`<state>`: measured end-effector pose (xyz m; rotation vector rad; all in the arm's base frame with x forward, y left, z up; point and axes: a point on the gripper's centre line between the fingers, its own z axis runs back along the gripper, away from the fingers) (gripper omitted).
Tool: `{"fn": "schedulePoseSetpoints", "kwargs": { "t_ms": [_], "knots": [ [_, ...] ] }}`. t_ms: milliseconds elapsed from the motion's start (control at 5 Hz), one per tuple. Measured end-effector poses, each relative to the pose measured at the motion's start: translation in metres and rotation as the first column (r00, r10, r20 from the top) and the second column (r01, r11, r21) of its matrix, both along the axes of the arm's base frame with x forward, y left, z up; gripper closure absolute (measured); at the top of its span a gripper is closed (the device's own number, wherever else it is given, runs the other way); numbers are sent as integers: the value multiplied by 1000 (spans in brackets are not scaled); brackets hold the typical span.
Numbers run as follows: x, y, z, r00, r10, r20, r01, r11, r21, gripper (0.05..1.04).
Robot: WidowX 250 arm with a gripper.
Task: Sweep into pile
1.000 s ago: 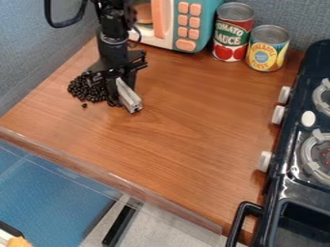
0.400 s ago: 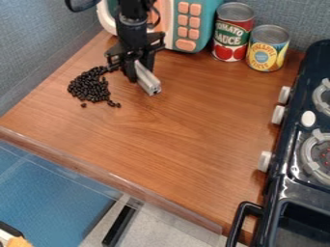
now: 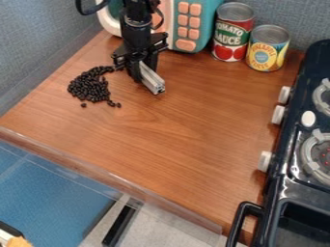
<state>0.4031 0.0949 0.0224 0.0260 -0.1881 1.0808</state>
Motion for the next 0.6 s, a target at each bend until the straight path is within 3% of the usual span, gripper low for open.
{"fn": "schedulePoseSetpoints", "kwargs": {
  "t_ms": [400,600],
  "knots": [
    [15,1,-8,1000,15,-25,-15,1000,-10,652],
    [21,-3,-9,996,-5,-86,5,1000,-1,354]
  ]
}}
